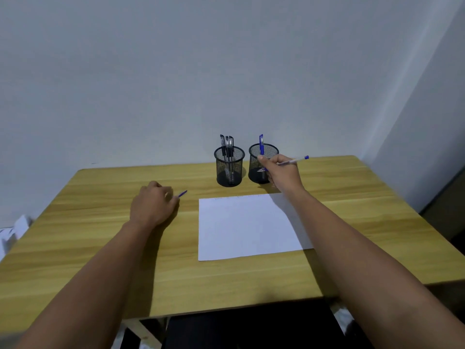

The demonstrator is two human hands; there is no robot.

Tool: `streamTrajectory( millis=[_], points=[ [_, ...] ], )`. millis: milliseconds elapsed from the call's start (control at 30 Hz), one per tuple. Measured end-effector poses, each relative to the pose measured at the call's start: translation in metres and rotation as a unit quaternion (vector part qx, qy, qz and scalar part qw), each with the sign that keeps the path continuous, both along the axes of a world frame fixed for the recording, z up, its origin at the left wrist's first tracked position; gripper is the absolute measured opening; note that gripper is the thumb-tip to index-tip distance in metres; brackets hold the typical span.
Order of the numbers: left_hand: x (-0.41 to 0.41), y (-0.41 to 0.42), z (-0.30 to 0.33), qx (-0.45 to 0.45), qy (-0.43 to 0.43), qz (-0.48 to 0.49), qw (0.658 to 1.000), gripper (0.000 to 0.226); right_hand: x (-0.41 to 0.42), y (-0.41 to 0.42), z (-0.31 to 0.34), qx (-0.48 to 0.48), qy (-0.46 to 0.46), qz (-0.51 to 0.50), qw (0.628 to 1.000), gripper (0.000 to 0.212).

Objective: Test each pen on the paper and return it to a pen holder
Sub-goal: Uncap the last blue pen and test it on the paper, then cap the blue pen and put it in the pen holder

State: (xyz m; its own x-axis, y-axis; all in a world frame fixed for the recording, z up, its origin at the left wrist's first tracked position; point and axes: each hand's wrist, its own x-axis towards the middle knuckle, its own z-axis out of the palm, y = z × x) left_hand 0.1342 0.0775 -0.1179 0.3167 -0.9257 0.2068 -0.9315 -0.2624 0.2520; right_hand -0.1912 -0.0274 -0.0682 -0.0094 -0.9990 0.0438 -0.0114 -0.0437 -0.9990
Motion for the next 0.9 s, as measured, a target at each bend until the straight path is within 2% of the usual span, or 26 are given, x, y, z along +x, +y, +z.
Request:
streamTrajectory(
  millis=[100,167,267,367,567,667,767,900],
  points=[
    [-0.001,-0.005,-0.003,-0.010,0.012,0.000,1.000,0.031,0.004,0.008,0.006,0.011,0.002,0.011,1.000,0.032],
    [-0.003,-0.008,-0.006,-0.025,0.022,-0.003,0.999,0.027,0.006,0.015,0.011,0.046,-0.031,0.044,0.997,0.020],
    [-0.007,-0.008,-0.006,-0.050,0.051,-0.017,0.997,0.017,0.009,0.019,0.010,0.085,-0.062,0.085,0.991,0.016],
    [-0.011,-0.005,-0.001,-0.059,0.107,-0.030,0.992,0.006,0.010,0.021,0.005,0.059,-0.025,0.093,0.994,0.007],
    [-0.028,-0.005,0.025,-0.102,0.283,-0.090,0.949,0.008,0.011,0.029,0.015,0.045,-0.024,0.163,0.985,0.011],
    [-0.040,-0.009,0.044,-0.105,0.315,-0.123,0.935,0.012,0.012,0.031,0.018,0.008,0.035,0.173,0.984,0.005],
    [-0.051,-0.011,0.057,-0.106,0.335,-0.138,0.926,0.015,0.014,0.033,0.018,-0.021,0.089,0.167,0.982,0.009],
    [-0.066,-0.012,0.068,-0.105,0.344,-0.158,0.920,0.017,0.014,0.035,0.020,-0.038,0.096,0.152,0.983,0.010]
  ],
)
